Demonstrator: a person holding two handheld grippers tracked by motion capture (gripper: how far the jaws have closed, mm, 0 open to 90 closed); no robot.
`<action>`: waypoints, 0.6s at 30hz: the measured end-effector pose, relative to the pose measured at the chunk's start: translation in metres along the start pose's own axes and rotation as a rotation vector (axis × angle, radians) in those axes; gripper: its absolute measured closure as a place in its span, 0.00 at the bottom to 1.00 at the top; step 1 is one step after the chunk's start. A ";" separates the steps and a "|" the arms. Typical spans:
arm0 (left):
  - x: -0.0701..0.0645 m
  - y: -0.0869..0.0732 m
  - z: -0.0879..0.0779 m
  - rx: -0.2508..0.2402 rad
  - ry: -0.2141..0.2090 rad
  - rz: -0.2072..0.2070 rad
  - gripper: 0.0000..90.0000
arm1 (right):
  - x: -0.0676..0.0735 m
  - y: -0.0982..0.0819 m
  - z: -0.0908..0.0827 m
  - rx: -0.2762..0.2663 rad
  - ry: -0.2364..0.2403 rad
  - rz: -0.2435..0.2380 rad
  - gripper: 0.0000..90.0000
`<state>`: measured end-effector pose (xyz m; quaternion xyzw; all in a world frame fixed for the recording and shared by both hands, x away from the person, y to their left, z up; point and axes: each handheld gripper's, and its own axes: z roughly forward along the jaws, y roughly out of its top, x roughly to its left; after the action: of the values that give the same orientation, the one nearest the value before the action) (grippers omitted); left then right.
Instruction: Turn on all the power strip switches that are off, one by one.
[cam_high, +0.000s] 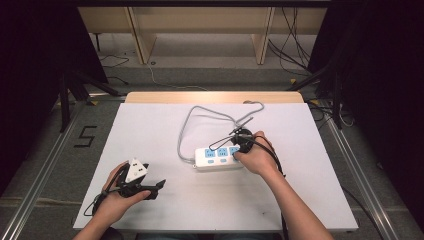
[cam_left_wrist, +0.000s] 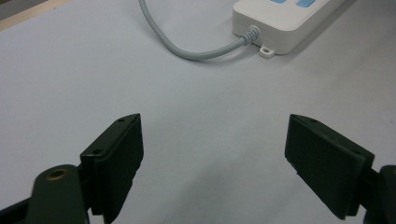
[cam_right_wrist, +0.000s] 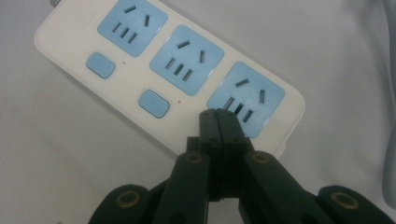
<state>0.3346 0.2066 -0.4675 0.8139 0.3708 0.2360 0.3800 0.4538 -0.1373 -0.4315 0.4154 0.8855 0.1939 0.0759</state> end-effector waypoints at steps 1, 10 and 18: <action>0.000 0.000 0.000 0.001 -0.001 0.000 0.21 | 0.000 0.000 0.000 0.003 -0.001 -0.001 1.00; 0.000 0.000 0.000 0.002 -0.001 0.002 0.21 | 0.000 0.001 0.001 0.013 0.000 -0.001 1.00; 0.000 0.000 0.000 0.003 -0.001 0.002 0.21 | -0.001 0.002 0.002 0.019 0.006 -0.001 1.00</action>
<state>0.3343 0.2062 -0.4673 0.8149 0.3699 0.2356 0.3789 0.4561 -0.1368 -0.4325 0.4152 0.8876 0.1869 0.0695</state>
